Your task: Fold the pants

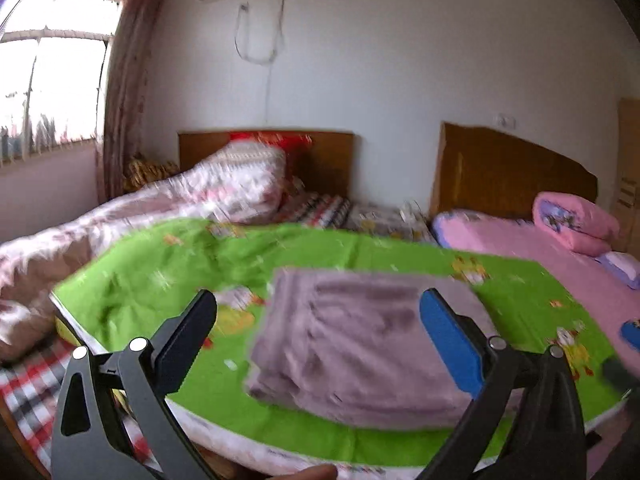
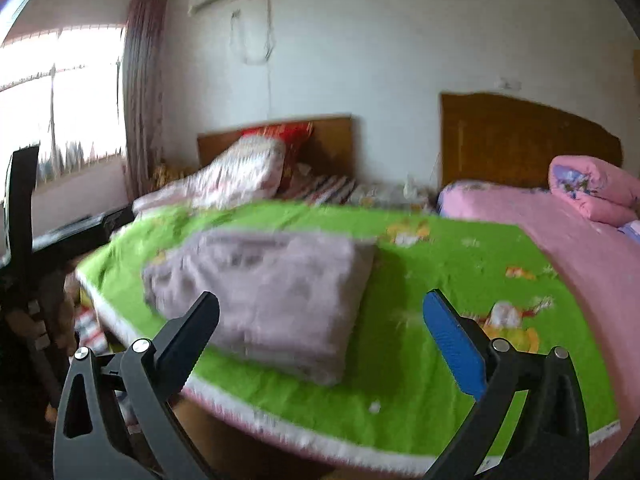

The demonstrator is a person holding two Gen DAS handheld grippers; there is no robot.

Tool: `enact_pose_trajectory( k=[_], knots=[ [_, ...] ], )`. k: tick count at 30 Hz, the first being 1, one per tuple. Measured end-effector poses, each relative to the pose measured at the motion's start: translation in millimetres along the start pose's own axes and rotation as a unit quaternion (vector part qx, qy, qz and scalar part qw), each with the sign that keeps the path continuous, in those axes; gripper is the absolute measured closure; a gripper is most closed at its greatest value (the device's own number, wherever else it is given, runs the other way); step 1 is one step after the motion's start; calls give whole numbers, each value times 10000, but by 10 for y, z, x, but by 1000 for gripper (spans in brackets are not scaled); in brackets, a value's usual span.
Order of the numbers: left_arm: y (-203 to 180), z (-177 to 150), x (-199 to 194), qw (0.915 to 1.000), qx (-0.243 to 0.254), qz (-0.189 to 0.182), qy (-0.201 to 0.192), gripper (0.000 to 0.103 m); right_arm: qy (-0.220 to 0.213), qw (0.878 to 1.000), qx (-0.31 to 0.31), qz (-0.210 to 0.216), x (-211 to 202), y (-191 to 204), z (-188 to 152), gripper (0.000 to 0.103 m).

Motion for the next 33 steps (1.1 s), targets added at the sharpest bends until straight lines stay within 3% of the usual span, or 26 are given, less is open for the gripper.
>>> enact_pose_trajectory(
  k=[4,9,33],
  knots=[
    [-166,-326,77,9993,-109,-85,340,2,274,9994,-192,-116,35,18,-185,4],
    [-356,-568,116,9970,306,-222,682,2,314,9994,-71,-155,62,-43,-227,4],
    [-434,-669,134,9949,593,-200,792,2,435,9989,-187,-51,113,55,-305,4]
  ],
)
Point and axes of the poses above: each gripper's, at about its wrist camera, not at the fingertips, and x roughly the way its jaws point, y to its left, z to its top, the point moved 7 cm from there along x, roughly the way its jaws point, and after that the axes turned 5 degrees about -y, right-handed, at the moved point
